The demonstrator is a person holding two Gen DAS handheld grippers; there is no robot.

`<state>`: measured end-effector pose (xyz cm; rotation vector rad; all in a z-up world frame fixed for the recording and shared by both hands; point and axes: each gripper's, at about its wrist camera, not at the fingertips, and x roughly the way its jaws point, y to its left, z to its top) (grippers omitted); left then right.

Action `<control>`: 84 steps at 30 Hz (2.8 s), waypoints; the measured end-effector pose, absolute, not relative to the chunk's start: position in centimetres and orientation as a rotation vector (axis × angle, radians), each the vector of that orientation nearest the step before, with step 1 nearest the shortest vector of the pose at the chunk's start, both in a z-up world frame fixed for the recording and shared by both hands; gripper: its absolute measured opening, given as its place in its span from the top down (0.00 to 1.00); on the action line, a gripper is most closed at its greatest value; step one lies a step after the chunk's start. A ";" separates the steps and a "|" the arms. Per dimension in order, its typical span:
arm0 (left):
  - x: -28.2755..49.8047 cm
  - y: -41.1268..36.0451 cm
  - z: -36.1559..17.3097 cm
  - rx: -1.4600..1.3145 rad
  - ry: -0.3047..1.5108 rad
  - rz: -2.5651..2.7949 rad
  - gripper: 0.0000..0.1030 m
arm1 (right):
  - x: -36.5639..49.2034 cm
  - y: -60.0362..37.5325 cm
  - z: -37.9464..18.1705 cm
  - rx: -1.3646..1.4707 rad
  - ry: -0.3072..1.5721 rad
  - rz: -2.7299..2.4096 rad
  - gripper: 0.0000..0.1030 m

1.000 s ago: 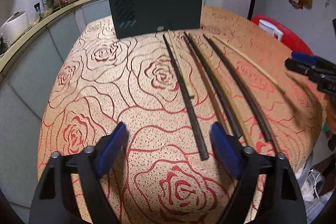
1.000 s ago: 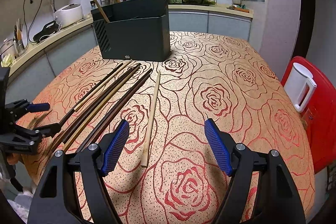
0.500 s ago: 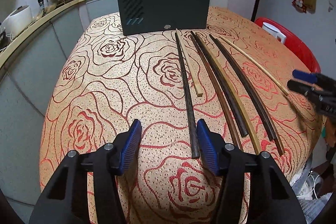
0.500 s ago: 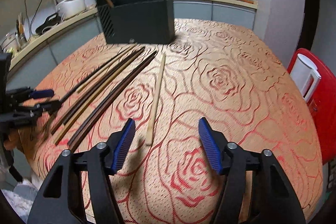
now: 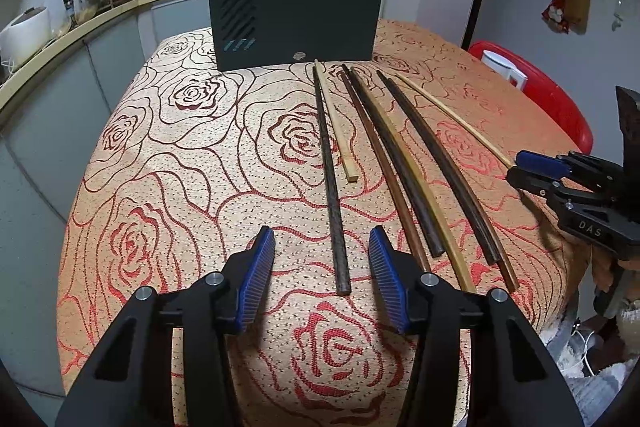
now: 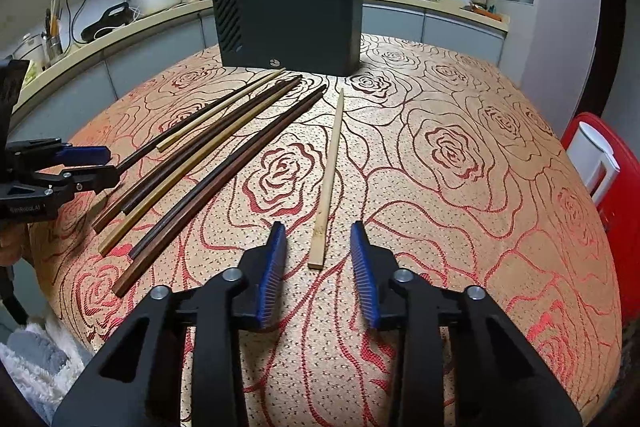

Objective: Organize utensils
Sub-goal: 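Close the left tool on a dark chopstick while the right tool grasps a wooden chopstick, then lift both chopsticks and carry them over the utensil holder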

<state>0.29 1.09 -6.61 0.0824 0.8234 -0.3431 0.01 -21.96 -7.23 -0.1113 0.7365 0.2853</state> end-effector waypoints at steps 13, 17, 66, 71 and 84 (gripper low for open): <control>0.3 0.9 -6.7 0.096 0.817 -0.348 0.93 | 0.0 -21.9 -7.4 -0.098 0.726 0.301 0.80; 0.5 1.3 -6.7 0.068 0.832 -0.351 0.93 | 0.1 -22.0 -7.3 -0.093 0.727 0.300 0.85; 4.9 4.0 9.8 0.071 0.538 -0.289 0.94 | 6.1 -24.8 9.0 0.075 0.524 0.396 0.92; 5.9 3.7 11.0 0.077 0.550 -0.304 0.94 | 7.3 -24.5 10.3 0.064 0.539 0.393 0.92; 7.6 2.8 16.1 0.105 0.537 -0.350 0.94 | 9.0 -23.8 14.9 0.026 0.480 0.400 0.92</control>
